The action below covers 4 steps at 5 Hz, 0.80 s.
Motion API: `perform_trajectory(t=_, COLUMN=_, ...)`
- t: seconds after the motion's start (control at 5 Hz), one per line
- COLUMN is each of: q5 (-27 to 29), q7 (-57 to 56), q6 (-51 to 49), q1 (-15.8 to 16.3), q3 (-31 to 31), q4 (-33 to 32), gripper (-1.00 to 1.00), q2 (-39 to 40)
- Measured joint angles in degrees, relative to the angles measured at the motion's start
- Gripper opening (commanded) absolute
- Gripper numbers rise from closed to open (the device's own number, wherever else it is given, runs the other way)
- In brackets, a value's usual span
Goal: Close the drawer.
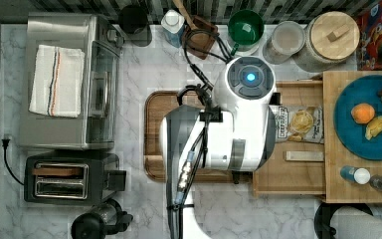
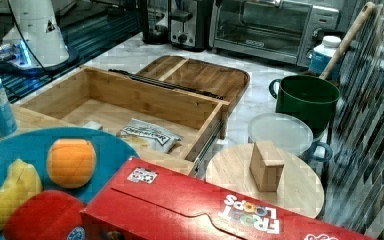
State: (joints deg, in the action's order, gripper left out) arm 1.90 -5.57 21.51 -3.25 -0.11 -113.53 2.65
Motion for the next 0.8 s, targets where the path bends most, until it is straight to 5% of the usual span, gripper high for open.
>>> perform_trajectory(t=0.2, q5=0.41, q7=-0.56, q6=3.12, q1=1.51, q3=0.68, q4=-3.30, gripper=-1.00, q2=-0.11)
perform_trajectory(t=0.8, q5=3.55, q7=-15.99, q6=15.00, q1=5.08, q3=5.25, q4=-15.05, gripper=-1.00, q2=-1.26)
